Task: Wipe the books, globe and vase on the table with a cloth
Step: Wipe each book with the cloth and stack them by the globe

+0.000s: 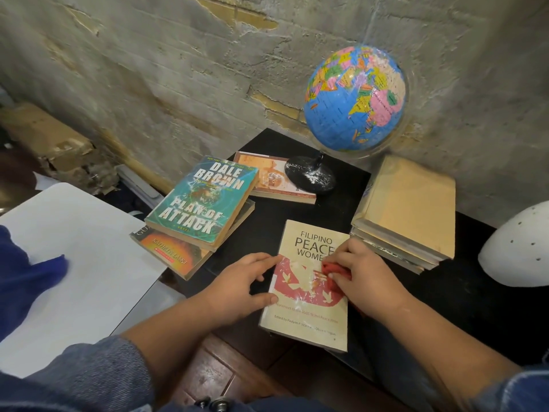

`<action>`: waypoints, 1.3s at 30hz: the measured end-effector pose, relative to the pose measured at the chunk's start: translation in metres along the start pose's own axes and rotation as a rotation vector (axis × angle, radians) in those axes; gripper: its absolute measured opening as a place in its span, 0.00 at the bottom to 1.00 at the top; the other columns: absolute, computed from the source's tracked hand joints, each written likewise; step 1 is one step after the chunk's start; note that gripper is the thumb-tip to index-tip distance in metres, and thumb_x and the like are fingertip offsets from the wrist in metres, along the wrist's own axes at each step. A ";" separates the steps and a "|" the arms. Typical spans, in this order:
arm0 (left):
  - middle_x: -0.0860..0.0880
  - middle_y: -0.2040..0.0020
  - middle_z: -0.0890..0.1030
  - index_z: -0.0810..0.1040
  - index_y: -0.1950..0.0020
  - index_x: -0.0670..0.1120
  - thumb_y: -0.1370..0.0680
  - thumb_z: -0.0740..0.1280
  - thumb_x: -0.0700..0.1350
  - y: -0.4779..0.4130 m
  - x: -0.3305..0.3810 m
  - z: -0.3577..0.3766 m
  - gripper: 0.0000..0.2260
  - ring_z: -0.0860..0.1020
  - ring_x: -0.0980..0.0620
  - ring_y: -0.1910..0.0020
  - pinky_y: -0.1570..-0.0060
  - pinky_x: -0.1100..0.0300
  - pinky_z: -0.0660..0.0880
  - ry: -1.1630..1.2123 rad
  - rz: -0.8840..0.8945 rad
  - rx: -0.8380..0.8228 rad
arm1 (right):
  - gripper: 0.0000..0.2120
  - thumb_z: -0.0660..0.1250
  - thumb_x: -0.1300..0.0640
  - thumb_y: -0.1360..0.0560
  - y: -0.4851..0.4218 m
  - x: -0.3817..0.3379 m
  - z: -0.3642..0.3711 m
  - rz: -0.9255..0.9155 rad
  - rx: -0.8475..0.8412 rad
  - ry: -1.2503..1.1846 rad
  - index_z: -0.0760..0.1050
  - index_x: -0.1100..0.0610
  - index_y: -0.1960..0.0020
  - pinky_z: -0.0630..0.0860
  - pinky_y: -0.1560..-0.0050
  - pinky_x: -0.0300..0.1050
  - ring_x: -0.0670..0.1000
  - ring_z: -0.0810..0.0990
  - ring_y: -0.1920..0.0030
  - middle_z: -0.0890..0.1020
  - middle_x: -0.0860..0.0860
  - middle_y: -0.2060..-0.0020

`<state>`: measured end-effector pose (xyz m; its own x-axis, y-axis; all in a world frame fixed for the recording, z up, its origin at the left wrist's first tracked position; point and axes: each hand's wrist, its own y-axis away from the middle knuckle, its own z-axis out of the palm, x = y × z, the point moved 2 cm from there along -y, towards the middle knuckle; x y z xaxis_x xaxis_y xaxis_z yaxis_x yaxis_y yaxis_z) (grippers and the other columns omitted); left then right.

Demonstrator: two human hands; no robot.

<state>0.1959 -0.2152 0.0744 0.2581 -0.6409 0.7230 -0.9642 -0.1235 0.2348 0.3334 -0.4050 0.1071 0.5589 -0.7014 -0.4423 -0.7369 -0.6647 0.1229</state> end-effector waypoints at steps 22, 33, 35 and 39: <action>0.61 0.30 0.62 0.59 0.25 0.59 0.25 0.70 0.49 -0.001 -0.001 -0.001 0.32 0.71 0.60 0.43 0.45 0.69 0.68 0.010 0.014 -0.013 | 0.14 0.64 0.55 0.21 -0.035 0.002 -0.011 0.073 0.117 0.219 0.76 0.51 0.36 0.69 0.45 0.36 0.46 0.70 0.44 0.70 0.45 0.44; 0.61 0.31 0.63 0.59 0.26 0.60 0.25 0.70 0.48 0.000 -0.001 -0.001 0.32 0.71 0.60 0.43 0.45 0.69 0.69 0.032 0.003 -0.014 | 0.14 0.67 0.55 0.23 -0.019 -0.004 -0.002 -0.098 -0.068 0.111 0.78 0.47 0.39 0.69 0.40 0.32 0.41 0.71 0.42 0.70 0.38 0.45; 0.61 0.31 0.62 0.59 0.26 0.60 0.25 0.70 0.48 -0.001 -0.001 -0.001 0.32 0.71 0.60 0.43 0.46 0.70 0.68 0.025 0.001 -0.018 | 0.13 0.67 0.58 0.23 -0.019 -0.004 -0.007 -0.092 -0.127 0.053 0.79 0.47 0.41 0.68 0.49 0.23 0.37 0.74 0.48 0.71 0.38 0.46; 0.61 0.31 0.63 0.59 0.26 0.60 0.25 0.70 0.48 -0.001 0.000 -0.003 0.32 0.71 0.60 0.44 0.46 0.69 0.70 0.018 -0.002 -0.022 | 0.13 0.67 0.56 0.23 -0.028 -0.006 -0.006 -0.049 -0.015 0.112 0.79 0.48 0.40 0.72 0.43 0.34 0.43 0.72 0.43 0.71 0.39 0.46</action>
<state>0.1970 -0.2132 0.0758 0.2613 -0.6271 0.7338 -0.9621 -0.1077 0.2506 0.3528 -0.3841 0.1117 0.6338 -0.6917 -0.3463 -0.7024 -0.7021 0.1168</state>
